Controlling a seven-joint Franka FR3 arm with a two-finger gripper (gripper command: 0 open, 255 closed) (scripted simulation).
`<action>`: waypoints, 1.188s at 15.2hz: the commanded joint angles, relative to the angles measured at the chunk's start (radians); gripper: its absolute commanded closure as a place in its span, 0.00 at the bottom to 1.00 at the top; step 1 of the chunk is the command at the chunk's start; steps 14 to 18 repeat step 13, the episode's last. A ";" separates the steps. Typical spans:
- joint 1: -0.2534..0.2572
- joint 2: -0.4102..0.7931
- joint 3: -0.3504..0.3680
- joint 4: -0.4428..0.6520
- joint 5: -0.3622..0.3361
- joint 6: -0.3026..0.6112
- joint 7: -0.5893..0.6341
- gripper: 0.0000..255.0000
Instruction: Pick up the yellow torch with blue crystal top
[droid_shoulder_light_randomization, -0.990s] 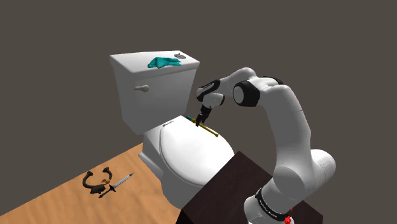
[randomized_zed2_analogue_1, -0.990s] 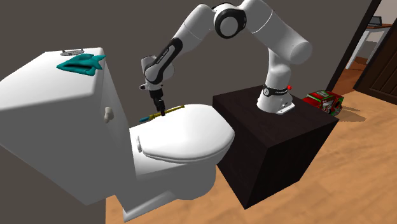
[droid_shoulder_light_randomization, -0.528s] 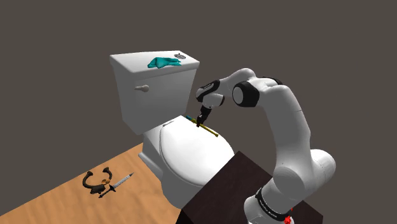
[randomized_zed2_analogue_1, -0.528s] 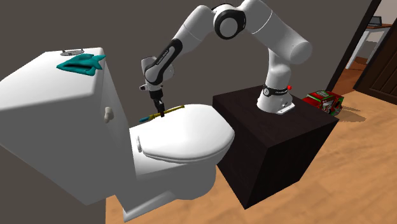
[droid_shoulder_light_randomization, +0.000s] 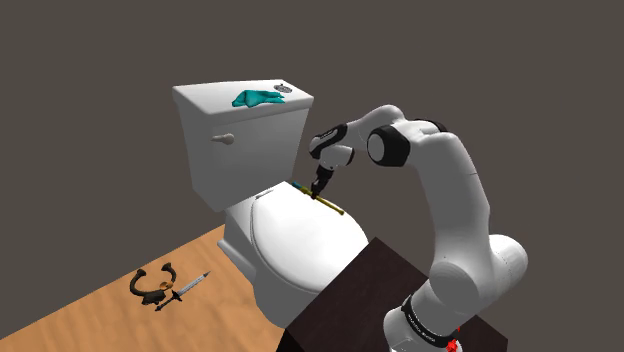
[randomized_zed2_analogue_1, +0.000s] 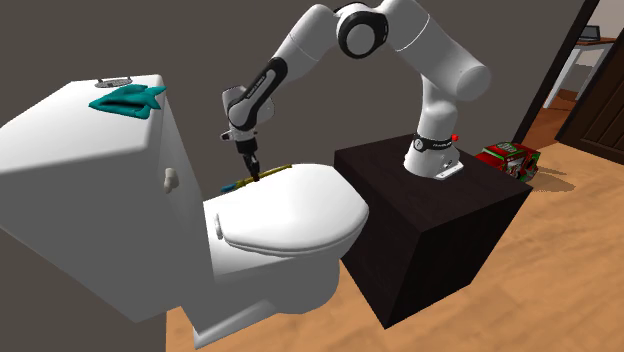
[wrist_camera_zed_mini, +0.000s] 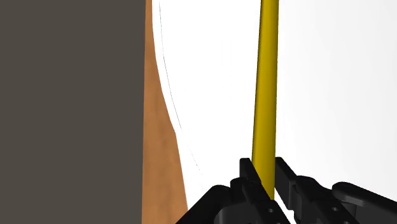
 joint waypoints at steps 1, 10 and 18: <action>-0.002 -0.028 -0.011 -0.015 -0.003 -0.007 0.006 1.00; 0.012 -0.123 -0.031 -0.051 -0.024 -0.065 0.024 1.00; 0.013 -0.135 -0.033 -0.054 -0.028 -0.073 0.027 1.00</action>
